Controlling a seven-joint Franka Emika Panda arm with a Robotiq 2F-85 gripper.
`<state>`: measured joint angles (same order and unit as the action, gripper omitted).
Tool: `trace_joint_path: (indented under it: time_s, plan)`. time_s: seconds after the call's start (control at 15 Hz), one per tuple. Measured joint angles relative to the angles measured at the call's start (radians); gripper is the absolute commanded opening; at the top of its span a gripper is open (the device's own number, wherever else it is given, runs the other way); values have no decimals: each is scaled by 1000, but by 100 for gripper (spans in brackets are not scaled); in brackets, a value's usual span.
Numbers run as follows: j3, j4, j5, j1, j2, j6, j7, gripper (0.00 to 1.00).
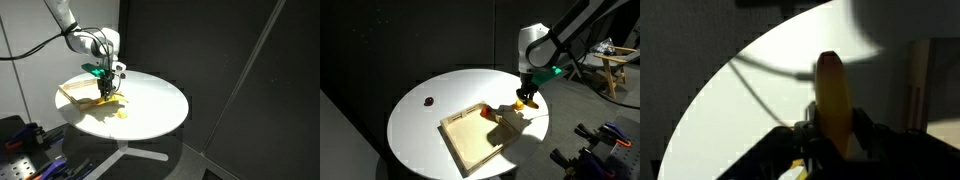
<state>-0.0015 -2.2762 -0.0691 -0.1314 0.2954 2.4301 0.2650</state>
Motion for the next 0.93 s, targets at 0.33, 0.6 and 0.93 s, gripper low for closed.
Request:
trace_joint_path:
  time_s: [0.33, 0.6, 0.93]
  plan:
    - [0, 0, 0, 0, 2, 0, 0, 38]
    - [0, 0, 0, 0, 2, 0, 0, 13]
    - [7, 3, 0, 0, 0, 6, 0, 13]
